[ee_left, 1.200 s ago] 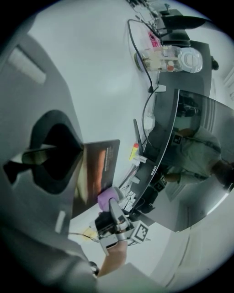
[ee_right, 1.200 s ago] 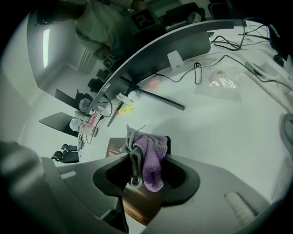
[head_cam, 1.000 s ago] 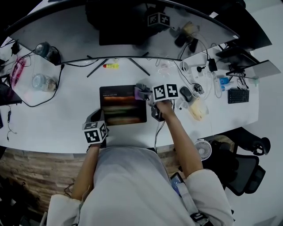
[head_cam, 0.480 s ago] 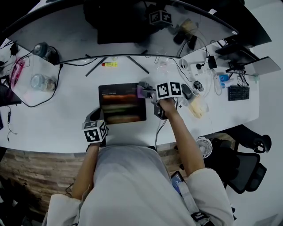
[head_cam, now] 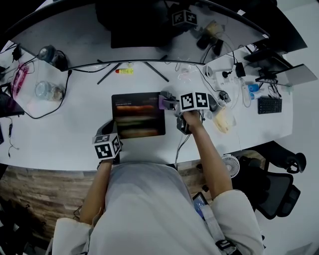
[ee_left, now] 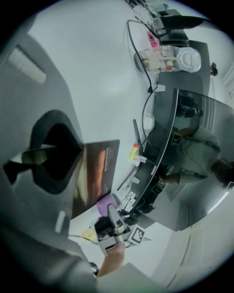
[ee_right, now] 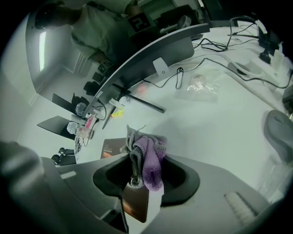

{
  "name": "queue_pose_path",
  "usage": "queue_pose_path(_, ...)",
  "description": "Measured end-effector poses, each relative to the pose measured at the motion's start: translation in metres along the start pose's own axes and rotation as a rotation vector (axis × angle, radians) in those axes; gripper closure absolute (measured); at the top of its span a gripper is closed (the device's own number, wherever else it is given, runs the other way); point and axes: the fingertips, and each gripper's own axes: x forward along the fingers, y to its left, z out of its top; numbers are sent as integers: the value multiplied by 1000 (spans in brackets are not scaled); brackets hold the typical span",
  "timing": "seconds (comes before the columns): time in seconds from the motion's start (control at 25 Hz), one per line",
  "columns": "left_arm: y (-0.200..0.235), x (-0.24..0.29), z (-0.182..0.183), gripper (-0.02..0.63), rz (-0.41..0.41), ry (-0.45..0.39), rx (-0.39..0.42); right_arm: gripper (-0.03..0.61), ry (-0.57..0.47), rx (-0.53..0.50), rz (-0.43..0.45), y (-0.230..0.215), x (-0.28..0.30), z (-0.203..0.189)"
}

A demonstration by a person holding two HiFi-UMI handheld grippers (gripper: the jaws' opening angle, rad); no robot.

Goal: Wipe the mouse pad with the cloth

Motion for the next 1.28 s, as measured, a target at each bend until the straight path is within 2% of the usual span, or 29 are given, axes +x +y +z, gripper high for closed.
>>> queue_pose_path(0.28, -1, 0, 1, 614, -1, -1, 3, 405, -25, -46, -80, -4, -10, -2)
queue_pose_path(0.44, -2, -1, 0, 614, -9, 5, 1, 405, -33, -137, -131, 6, -12, -7)
queue_pose_path(0.6, -1, -2, 0, 614, -4, 3, 19, 405, -37, -147, -82, 31, -4, -12)
queue_pose_path(0.8, -2, -2, -1, 614, -10, 7, 31, 405, -14, -207, -70, 58, 7, -24)
queue_pose_path(1.12, -2, -4, -2, 614, -15, 6, 61, 403, 13, -225, 17, 115, 37, -38)
queue_pose_path(1.28, -3, -4, -2, 614, -24, 9, 45, 403, 36, -237, 53, 139, 53, -45)
